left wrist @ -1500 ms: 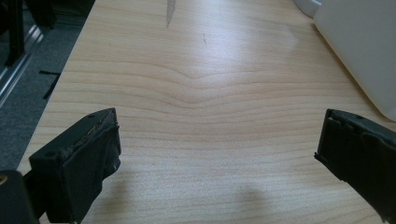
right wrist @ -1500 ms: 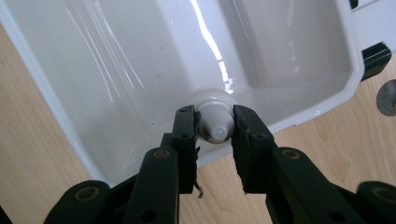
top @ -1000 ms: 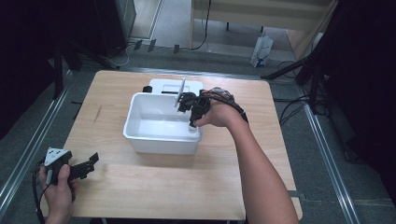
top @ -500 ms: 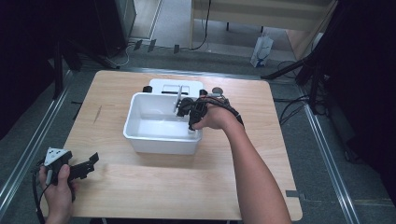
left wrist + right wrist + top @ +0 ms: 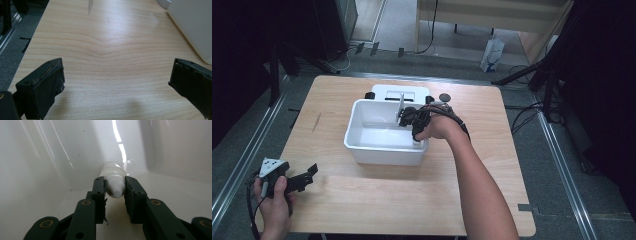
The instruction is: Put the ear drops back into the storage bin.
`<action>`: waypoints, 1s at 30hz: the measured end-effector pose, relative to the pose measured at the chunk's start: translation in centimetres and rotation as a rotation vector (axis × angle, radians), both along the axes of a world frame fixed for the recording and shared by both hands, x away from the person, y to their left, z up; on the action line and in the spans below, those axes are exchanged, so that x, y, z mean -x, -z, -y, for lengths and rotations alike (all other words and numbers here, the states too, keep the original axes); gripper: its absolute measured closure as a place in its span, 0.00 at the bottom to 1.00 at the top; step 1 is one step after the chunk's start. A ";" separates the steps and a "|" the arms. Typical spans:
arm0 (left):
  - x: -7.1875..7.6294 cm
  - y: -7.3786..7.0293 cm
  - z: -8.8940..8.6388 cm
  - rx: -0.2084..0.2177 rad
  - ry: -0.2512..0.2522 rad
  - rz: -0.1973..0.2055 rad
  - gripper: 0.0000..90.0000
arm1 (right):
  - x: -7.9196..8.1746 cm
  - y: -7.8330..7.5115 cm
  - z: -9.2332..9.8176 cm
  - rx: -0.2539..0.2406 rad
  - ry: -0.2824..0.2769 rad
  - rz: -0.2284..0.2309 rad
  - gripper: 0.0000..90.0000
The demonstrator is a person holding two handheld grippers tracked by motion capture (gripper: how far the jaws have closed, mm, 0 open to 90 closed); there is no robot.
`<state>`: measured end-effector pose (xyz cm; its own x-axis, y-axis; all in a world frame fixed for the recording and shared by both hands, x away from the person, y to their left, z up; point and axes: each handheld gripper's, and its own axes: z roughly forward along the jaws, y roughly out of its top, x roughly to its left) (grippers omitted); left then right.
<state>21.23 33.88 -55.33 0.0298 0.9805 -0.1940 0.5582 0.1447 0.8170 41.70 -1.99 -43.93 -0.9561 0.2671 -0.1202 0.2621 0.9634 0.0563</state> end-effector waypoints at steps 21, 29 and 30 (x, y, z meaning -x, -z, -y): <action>0.0 0.0 0.0 0.000 -0.001 0.003 0.00 | 0.3 -2.5 0.4 -0.112 0.059 0.000 0.46; 0.0 0.0 0.0 0.001 -0.001 0.003 0.00 | 1.4 -5.4 -0.2 -0.119 0.101 0.067 0.13; 0.0 0.0 0.0 0.001 -0.002 0.002 0.00 | 1.7 -6.1 -0.2 -0.131 0.115 0.066 0.02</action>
<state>21.23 33.89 -55.33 0.0286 0.9805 -0.1947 0.5559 0.1462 0.8183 39.97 -1.74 -37.79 -0.9095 0.3920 -0.1382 0.3620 0.9104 0.2002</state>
